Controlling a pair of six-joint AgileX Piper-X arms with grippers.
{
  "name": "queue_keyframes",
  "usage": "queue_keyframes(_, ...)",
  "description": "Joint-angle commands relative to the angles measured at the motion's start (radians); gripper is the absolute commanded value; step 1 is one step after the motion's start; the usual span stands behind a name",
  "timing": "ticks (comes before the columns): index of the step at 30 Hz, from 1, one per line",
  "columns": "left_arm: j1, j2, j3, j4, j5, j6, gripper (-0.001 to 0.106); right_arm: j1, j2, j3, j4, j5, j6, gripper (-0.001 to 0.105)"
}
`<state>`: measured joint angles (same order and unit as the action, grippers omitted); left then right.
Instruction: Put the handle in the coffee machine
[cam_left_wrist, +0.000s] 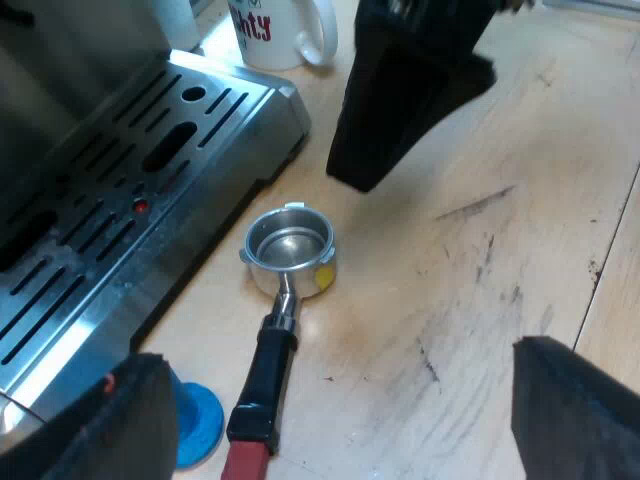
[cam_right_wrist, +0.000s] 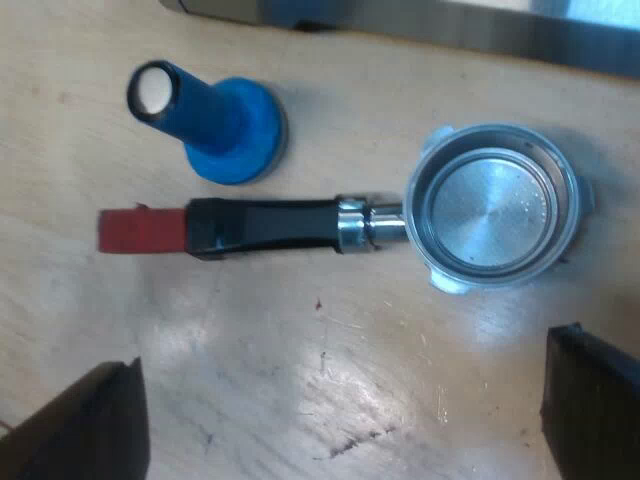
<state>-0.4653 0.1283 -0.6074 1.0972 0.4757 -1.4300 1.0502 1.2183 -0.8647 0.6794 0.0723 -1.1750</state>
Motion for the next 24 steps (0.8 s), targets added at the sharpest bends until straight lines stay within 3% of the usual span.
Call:
queue_keyframes(1,-0.003,0.005,0.008,-0.019,-0.012,-0.01,0.071,0.0,0.046,-0.042,0.002,0.005,-0.028,0.081)
queue_keyframes(9,-0.003,0.005,0.008,-0.018,-0.012,-0.01,0.071,-0.074,0.174,-0.152,0.042,0.016,-0.055,0.081)
queue_keyframes(10,-0.003,0.005,0.008,-0.018,-0.012,-0.01,0.071,-0.108,0.217,-0.187,0.076,-0.066,-0.117,0.081)
queue_keyframes(13,-0.003,0.005,0.008,-0.018,-0.012,-0.01,0.071,-0.131,0.265,-0.209,0.118,-0.072,-0.152,0.081)
queue_keyframes(24,-0.003,0.005,0.008,-0.018,-0.012,-0.01,0.071,-0.184,0.373,-0.209,0.119,-0.072,-0.17,0.081)
